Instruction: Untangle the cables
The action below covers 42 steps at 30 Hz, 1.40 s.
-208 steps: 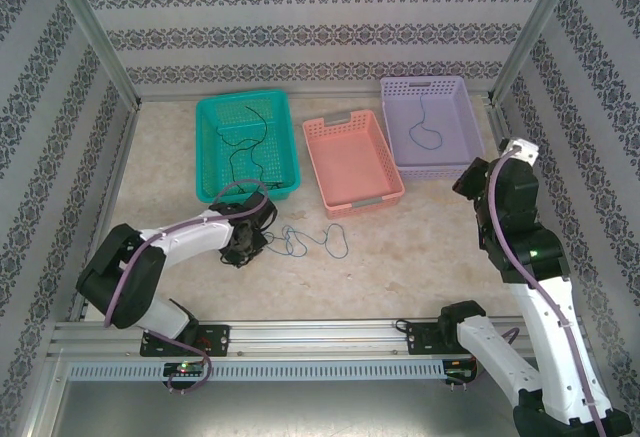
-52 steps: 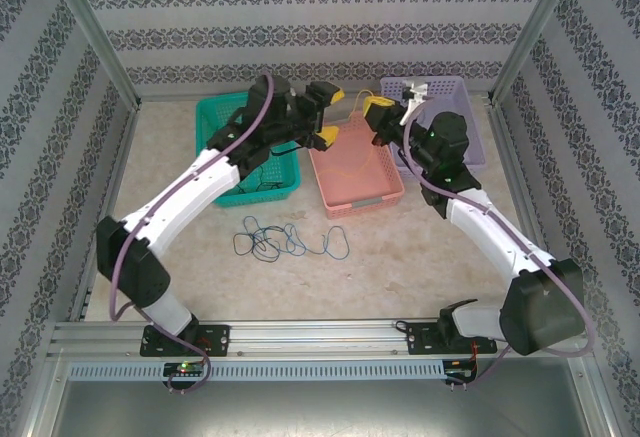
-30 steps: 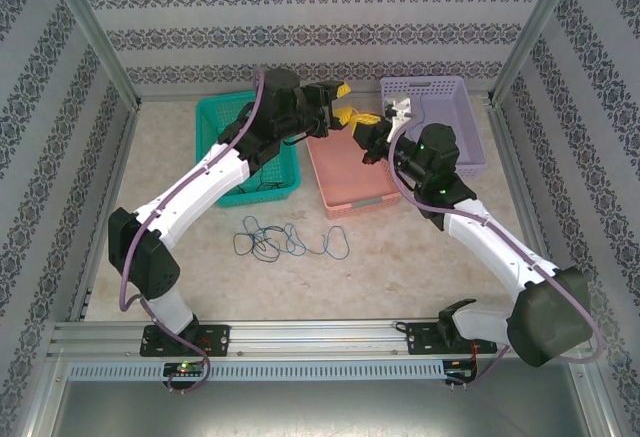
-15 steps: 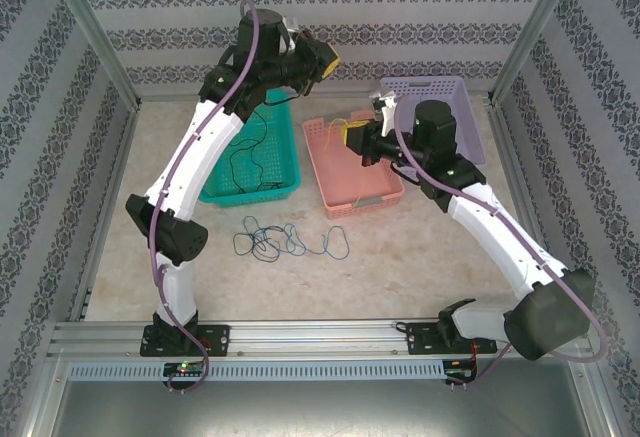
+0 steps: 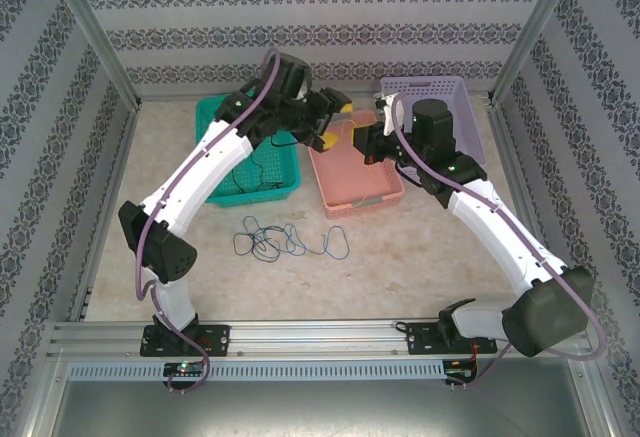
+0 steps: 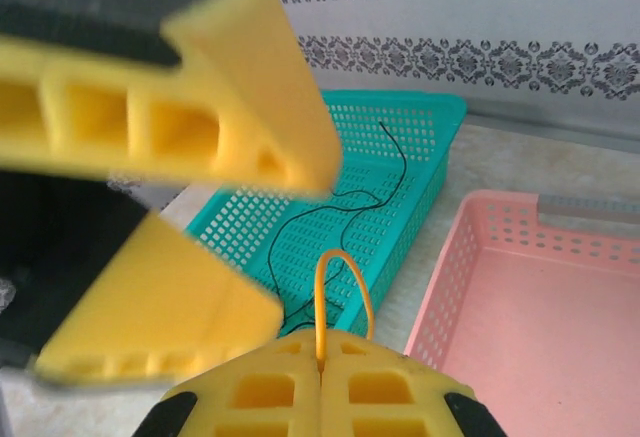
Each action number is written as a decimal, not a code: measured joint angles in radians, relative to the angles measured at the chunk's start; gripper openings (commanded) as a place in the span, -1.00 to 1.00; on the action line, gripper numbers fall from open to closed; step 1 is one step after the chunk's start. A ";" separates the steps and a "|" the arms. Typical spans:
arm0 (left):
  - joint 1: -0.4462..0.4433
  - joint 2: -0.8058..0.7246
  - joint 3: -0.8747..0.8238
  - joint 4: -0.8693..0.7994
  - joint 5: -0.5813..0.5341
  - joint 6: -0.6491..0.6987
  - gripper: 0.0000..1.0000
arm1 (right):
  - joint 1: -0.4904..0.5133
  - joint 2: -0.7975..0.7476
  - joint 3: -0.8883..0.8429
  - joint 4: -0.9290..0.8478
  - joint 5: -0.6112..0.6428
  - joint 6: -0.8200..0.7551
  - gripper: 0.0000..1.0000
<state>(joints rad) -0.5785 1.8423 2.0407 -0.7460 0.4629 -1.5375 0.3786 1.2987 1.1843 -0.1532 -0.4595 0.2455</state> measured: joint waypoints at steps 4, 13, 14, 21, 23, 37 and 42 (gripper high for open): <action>-0.017 -0.024 -0.080 0.067 -0.005 -0.108 0.27 | 0.013 0.002 0.000 0.014 0.024 -0.011 -1.00; 0.005 -0.013 -0.100 0.127 -0.058 -0.155 -0.68 | 0.032 0.013 0.000 0.024 -0.013 -0.009 -1.00; 0.010 -0.008 -0.083 0.127 -0.067 -0.148 -0.78 | 0.032 0.013 0.000 0.021 -0.021 -0.009 -1.00; 0.021 0.040 0.063 0.047 -0.073 0.023 -1.00 | 0.010 0.045 0.033 0.002 -0.110 0.042 -1.00; 0.022 0.093 0.173 -0.010 -0.061 0.124 -1.00 | -0.007 0.069 0.063 0.001 -0.163 0.078 -1.00; 0.021 0.183 0.356 -0.273 -0.140 1.104 -1.00 | -0.051 0.217 0.152 -0.092 -0.509 0.284 -1.00; 0.007 0.169 0.314 -0.264 -0.161 1.261 -1.00 | -0.049 0.230 0.158 -0.144 -0.518 0.280 -1.00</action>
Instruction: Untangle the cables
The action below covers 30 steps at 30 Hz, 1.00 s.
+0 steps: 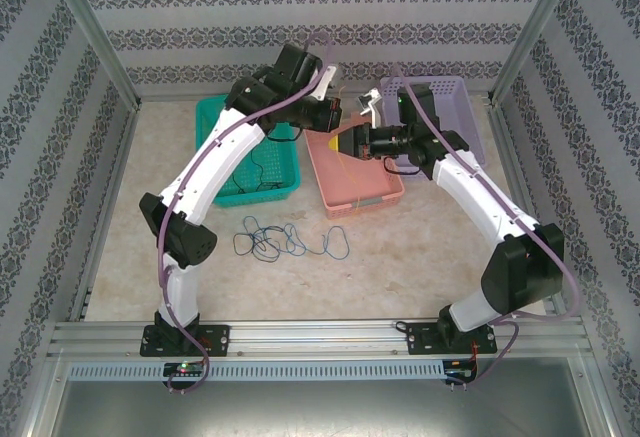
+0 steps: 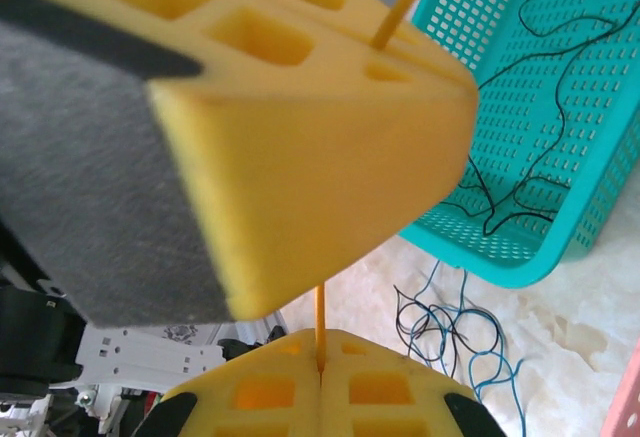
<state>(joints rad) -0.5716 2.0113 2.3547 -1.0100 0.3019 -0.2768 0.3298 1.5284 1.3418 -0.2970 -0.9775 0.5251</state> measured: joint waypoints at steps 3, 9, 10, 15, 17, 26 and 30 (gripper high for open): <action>-0.003 0.000 -0.003 0.002 -0.006 0.028 -0.20 | -0.001 0.006 0.007 -0.021 0.007 -0.005 -1.00; 0.022 -0.001 0.044 0.042 -0.106 -0.058 0.54 | -0.016 0.008 0.024 -0.122 0.048 -0.053 -1.00; 0.029 -0.005 0.055 0.046 -0.117 -0.085 0.62 | -0.028 0.008 0.027 -0.135 0.061 -0.063 -1.00; 0.064 -0.073 0.062 0.037 -0.188 -0.198 0.68 | -0.102 0.064 0.127 -0.213 0.146 -0.139 -1.00; 0.077 -0.121 0.043 0.029 -0.211 -0.233 0.68 | -0.123 0.112 0.202 -0.248 0.190 -0.180 -1.00; 0.083 -0.483 -0.536 0.098 -0.211 -0.418 0.66 | -0.141 0.408 0.500 -0.314 0.393 -0.275 -1.00; 0.083 -0.560 -0.771 0.128 -0.186 -0.505 0.65 | -0.124 0.542 0.545 -0.314 0.439 -0.274 -1.00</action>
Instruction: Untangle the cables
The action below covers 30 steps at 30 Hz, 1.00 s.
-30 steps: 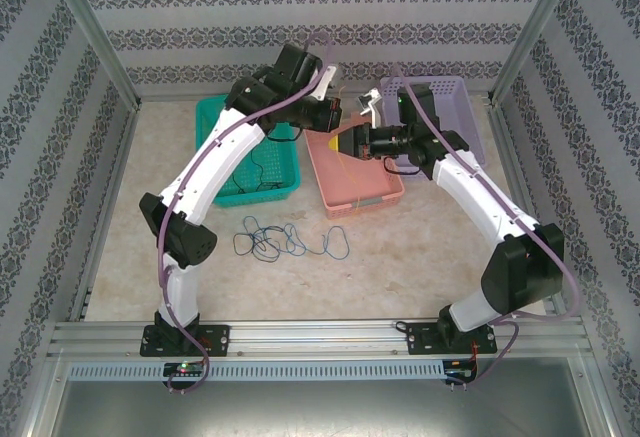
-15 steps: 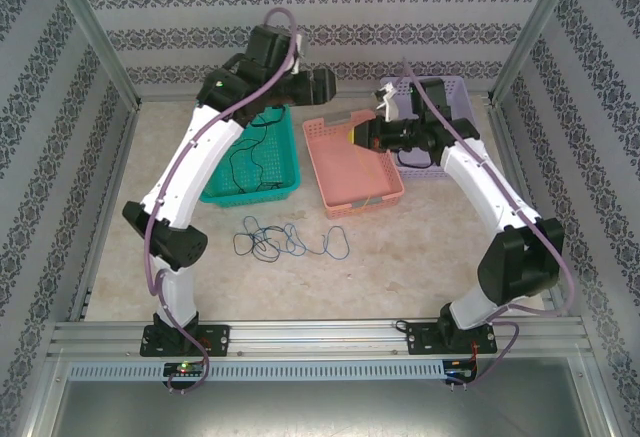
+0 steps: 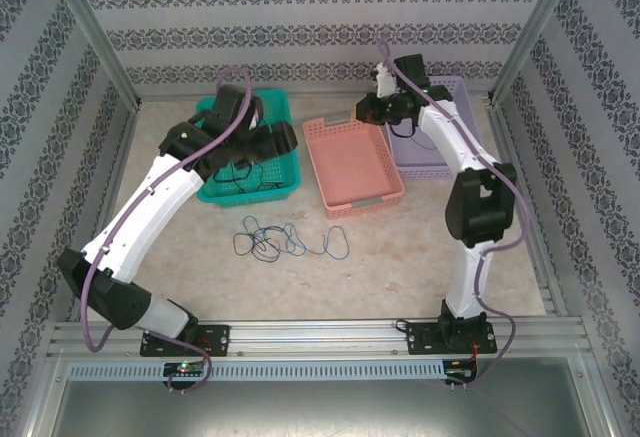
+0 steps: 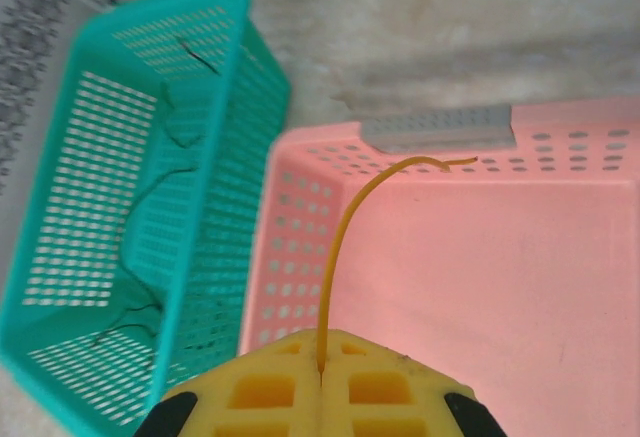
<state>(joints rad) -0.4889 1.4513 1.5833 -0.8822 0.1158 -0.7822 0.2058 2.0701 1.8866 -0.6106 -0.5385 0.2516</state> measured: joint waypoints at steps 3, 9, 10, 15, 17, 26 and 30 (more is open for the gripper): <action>0.000 -0.065 -0.162 0.017 0.020 -0.065 0.64 | 0.014 0.079 0.001 -0.007 0.021 0.010 -0.69; 0.000 -0.219 -0.395 0.056 0.045 -0.184 0.64 | 0.006 0.121 -0.028 -0.036 0.098 0.032 -0.04; 0.000 -0.237 -0.420 0.057 0.045 -0.202 0.64 | -0.001 0.102 -0.050 -0.030 0.119 0.033 -0.02; 0.000 -0.295 -0.542 0.057 0.045 -0.328 0.62 | -0.013 -0.080 -0.171 -0.026 0.227 0.041 -0.14; 0.000 -0.300 -0.604 0.057 0.048 -0.399 0.58 | 0.001 -0.215 -0.250 0.002 0.275 0.065 -0.16; 0.040 -0.249 -0.804 0.116 0.116 -0.576 0.41 | 0.431 -0.805 -0.889 0.247 0.445 0.180 -0.14; 0.064 -0.201 -0.801 0.126 0.121 -0.558 0.35 | 0.606 -0.846 -1.079 0.266 0.513 0.190 -0.07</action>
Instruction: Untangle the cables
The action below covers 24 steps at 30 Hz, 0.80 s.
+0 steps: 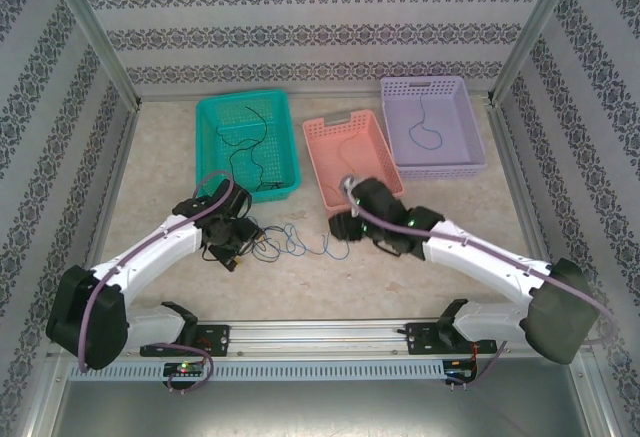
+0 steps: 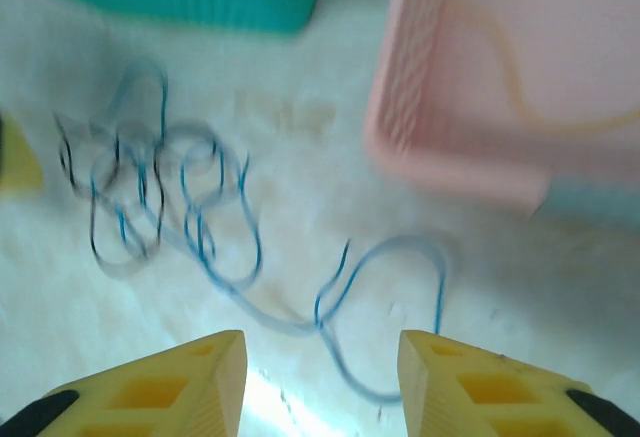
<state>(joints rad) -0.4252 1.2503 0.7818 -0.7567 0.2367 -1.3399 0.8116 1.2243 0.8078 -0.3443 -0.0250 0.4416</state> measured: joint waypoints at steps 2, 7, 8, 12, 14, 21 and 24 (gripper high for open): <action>0.026 0.011 -0.001 0.006 0.003 0.012 0.27 | 0.067 0.001 -0.033 0.009 0.013 -0.012 -0.05; 0.122 0.012 -0.029 0.049 0.018 0.045 -0.02 | 0.140 0.063 -0.018 0.074 0.030 -0.073 -0.01; 0.141 0.010 -0.040 0.056 0.018 0.049 -0.05 | 0.150 0.101 -0.005 0.083 0.038 -0.093 0.00; 0.160 0.002 -0.051 0.063 0.024 0.054 0.02 | 0.185 0.245 0.077 0.074 0.066 -0.161 -0.01; 0.160 0.002 -0.051 0.068 0.030 0.057 0.16 | 0.201 0.314 0.132 0.065 0.079 -0.190 -0.01; 0.160 0.035 -0.051 0.116 0.052 0.060 0.36 | 0.240 0.518 0.278 0.024 0.134 -0.262 -0.06; 0.159 0.068 -0.051 0.144 0.058 0.060 0.36 | 0.243 0.605 0.341 -0.018 0.169 -0.278 -0.20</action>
<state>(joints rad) -0.2661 1.3186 0.7311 -0.6125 0.2947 -1.2797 1.0546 1.8297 1.1484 -0.3618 0.1440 0.1635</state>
